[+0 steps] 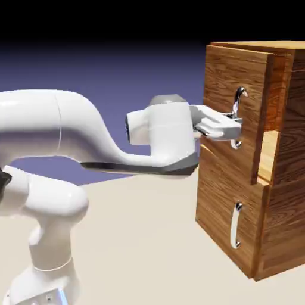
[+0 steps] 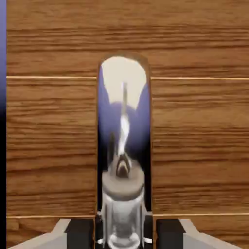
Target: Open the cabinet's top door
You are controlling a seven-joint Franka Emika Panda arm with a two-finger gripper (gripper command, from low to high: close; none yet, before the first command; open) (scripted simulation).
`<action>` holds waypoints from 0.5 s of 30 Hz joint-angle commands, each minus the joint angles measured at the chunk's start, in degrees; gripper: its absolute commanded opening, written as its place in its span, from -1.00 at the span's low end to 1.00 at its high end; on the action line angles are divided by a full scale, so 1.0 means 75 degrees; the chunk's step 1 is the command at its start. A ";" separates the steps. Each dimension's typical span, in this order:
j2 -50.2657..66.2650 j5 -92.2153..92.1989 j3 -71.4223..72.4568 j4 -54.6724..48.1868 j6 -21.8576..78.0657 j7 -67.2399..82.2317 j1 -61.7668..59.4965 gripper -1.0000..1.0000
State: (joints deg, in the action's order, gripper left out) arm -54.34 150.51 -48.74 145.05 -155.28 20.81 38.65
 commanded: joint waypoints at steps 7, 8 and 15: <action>-0.0500 -0.2004 0.1939 0.1449 0.1418 0.0583 -0.1559 -1.00; -0.0595 -0.2316 0.2216 0.1624 0.1634 0.0672 -0.1712 -1.00; -0.1203 -0.4591 0.4154 0.2543 0.3252 0.1197 -0.2276 -1.00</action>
State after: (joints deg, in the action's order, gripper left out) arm -63.36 116.06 -17.59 164.12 -130.84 29.83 21.58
